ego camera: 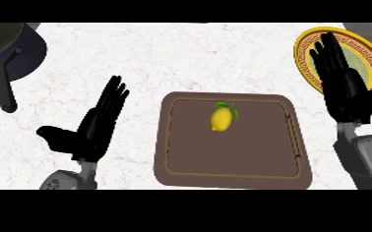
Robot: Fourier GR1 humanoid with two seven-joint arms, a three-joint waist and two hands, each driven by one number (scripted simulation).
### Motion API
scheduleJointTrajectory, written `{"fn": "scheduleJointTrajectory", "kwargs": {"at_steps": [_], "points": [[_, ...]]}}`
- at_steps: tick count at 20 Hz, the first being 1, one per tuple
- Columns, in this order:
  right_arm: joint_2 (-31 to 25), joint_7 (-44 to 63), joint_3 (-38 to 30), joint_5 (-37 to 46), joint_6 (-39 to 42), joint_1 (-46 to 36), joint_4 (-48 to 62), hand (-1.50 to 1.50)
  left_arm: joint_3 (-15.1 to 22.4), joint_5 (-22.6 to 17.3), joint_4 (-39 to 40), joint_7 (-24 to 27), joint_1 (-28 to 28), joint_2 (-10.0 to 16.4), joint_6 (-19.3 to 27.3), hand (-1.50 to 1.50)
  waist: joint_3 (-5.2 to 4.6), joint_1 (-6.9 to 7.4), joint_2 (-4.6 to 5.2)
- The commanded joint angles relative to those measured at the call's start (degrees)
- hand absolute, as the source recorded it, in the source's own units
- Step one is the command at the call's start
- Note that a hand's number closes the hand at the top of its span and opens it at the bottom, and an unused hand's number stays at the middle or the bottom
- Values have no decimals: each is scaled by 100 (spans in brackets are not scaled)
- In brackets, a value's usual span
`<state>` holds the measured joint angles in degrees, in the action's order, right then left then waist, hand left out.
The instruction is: Pick the lemon from the tray and place it in the plate
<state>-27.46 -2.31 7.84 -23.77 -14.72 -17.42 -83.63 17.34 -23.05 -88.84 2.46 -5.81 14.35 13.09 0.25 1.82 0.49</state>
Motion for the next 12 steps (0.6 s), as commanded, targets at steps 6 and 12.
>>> {"fn": "scheduleJointTrajectory", "kwargs": {"at_steps": [6,12], "points": [[-639,876,-259,1646,-2154,-472,-510,150,-127,288,1019,-930,601,498,406,0,-63,-338,-90],[-293,1368,218,3449,-4412,741,-314,-150,26,196,823,-867,744,387,203,0,-59,-416,-123]]}}
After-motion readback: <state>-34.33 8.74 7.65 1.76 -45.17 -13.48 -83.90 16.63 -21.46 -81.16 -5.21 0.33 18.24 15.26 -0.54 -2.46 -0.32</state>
